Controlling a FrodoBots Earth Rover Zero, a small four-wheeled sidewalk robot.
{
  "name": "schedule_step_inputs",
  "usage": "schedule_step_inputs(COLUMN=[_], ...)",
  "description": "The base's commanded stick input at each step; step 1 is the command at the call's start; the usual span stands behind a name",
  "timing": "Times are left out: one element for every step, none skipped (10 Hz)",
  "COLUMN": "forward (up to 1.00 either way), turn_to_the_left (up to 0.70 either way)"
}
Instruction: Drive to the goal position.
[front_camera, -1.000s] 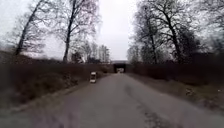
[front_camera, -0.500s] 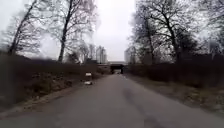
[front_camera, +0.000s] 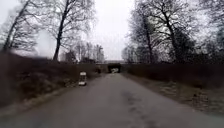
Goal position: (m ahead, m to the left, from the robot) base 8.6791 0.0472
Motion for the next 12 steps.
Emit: schedule_step_inputs(forward=[1.00,1.00,1.00,1.00,1.00,1.00,1.00,1.00,1.00,1.00,1.00,1.00], turn_to_the_left=[0.00,0.00,0.00,0.00,0.00,0.00,0.00,0.00,0.00,0.00,0.00,0.00])
